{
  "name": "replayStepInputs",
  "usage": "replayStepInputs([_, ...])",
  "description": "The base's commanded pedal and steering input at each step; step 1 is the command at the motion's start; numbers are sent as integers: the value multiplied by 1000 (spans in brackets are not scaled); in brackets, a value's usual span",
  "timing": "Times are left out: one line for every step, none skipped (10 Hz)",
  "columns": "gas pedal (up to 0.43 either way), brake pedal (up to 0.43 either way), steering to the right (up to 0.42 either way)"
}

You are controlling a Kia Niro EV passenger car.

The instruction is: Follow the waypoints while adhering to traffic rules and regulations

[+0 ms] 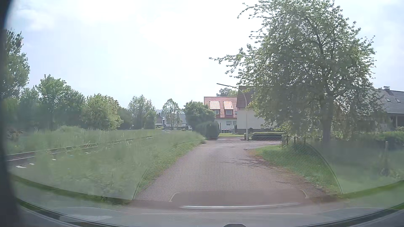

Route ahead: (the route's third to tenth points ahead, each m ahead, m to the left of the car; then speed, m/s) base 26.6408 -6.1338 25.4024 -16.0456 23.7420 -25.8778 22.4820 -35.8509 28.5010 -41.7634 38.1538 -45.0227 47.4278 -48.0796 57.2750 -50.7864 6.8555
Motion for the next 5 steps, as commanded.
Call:
replayStepInputs([0,0,-2])
replayStepInputs([0,0,-2])
replayStepInputs([0,0,-2])
replayStepInputs([0,0,-3])
replayStepInputs([0,0,-3])
